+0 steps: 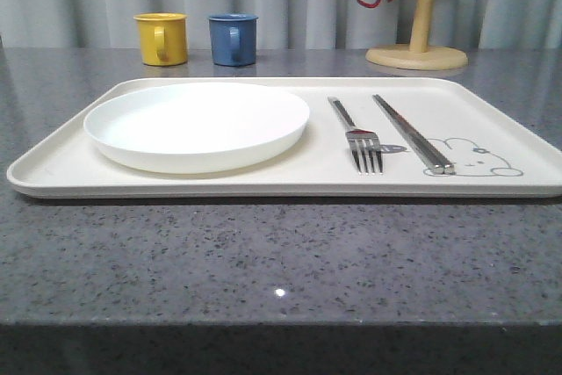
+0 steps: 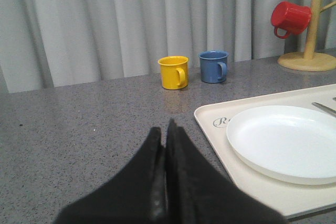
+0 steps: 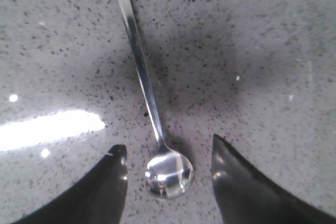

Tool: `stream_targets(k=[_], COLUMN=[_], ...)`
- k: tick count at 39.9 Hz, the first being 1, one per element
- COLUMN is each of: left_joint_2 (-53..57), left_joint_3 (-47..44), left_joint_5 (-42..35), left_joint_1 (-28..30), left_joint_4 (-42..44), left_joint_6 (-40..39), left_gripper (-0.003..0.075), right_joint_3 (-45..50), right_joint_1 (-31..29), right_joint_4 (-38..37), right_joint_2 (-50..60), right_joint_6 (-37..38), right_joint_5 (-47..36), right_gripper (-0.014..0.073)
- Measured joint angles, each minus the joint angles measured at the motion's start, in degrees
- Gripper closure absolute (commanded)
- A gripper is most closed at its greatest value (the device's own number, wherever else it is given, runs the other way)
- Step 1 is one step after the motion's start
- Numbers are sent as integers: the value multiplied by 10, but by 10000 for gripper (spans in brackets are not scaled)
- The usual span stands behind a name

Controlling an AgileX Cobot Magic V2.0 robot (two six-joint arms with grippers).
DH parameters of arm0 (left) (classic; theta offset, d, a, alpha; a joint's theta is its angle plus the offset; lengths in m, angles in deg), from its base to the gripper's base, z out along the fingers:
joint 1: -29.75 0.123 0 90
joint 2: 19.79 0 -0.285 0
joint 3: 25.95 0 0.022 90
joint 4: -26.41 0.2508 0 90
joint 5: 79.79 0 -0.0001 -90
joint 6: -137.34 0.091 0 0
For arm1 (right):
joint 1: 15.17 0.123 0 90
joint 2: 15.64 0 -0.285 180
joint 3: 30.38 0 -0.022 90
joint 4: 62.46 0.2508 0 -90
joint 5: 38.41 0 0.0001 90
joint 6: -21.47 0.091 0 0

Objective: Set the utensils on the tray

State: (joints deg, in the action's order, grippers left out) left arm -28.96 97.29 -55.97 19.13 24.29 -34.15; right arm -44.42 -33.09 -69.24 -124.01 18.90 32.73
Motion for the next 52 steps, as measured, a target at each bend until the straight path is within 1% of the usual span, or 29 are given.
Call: stream_targets(k=[18, 20, 26, 31, 34, 36, 44, 48, 52], left_joint_2=[0, 0, 0, 0, 0, 0, 0, 0, 0], left_joint_3=[0, 0, 0, 0, 0, 0, 0, 0, 0], left_joint_5=[0, 0, 0, 0, 0, 0, 0, 0, 0], left_joint_1=[0, 0, 0, 0, 0, 0, 0, 0, 0], left_joint_4=[0, 0, 0, 0, 0, 0, 0, 0, 0], left_joint_6=[0, 0, 0, 0, 0, 0, 0, 0, 0], left_gripper=[738, 738, 738, 738, 738, 738, 738, 738, 738], right_joint_3=[0, 0, 0, 0, 0, 0, 0, 0, 0], right_joint_1=[0, 0, 0, 0, 0, 0, 0, 5, 25], right_joint_4=[11, 12, 14, 15, 17, 18, 20, 20, 20], right_joint_2=[-70, -76, -79, -79, -79, -79, -74, -48, -13], right_joint_6=[-4, -5, -5, -6, -6, -6, 3, 29, 68], right_joint_5=[-17, -19, -23, -24, -24, -23, -18, -13, -11], right_gripper=[200, 225, 364, 531, 595, 610, 610, 610, 610])
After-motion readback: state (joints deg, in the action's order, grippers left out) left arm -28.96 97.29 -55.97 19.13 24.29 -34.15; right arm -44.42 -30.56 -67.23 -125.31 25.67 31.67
